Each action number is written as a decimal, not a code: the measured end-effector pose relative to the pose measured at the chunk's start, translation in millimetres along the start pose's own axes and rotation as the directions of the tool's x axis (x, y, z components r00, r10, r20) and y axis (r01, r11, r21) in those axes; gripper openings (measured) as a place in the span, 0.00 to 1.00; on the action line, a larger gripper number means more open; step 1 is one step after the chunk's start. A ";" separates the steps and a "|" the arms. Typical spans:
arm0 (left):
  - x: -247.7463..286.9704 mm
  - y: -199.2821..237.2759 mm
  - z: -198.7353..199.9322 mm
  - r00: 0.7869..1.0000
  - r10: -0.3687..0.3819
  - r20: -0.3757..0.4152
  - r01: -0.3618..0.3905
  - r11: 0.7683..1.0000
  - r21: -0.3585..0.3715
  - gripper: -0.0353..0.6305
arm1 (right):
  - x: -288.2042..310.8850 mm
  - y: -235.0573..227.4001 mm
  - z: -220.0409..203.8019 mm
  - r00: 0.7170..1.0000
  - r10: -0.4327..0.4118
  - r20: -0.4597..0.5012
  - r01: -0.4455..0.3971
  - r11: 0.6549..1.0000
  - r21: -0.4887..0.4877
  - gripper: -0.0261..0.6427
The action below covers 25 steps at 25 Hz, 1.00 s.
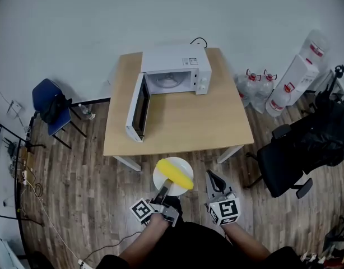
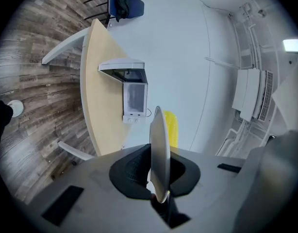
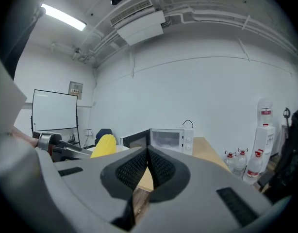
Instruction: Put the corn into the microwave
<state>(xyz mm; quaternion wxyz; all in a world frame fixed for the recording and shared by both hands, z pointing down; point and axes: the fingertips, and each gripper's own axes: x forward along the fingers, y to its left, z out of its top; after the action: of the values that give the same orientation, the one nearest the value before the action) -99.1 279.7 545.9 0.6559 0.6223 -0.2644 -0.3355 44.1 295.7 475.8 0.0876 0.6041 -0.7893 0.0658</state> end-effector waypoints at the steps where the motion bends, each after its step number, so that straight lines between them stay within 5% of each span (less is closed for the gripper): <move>1: 9.7 -1.8 6.2 1.000 -0.005 -0.007 0.005 1.000 -0.002 0.08 | 10.8 -3.0 3.9 1.000 -0.005 -0.002 0.005 1.000 0.001 0.13; 19: 112.9 2.4 77.4 0.982 -0.023 -0.187 0.021 1.000 -0.017 0.08 | 117.0 -38.2 21.7 0.984 -0.167 -0.059 0.169 0.985 0.033 0.13; 25: 125.3 12.6 90.0 0.985 -0.011 -0.171 0.007 1.000 -0.025 0.08 | 136.0 -37.1 24.5 0.987 -0.151 -0.051 0.153 0.988 0.021 0.13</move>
<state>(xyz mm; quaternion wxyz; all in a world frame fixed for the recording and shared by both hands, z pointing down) -87.0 125.8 557.2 0.6822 0.6420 -0.2000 -0.2871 43.9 152.7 481.5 0.1043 0.6618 -0.7377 0.0834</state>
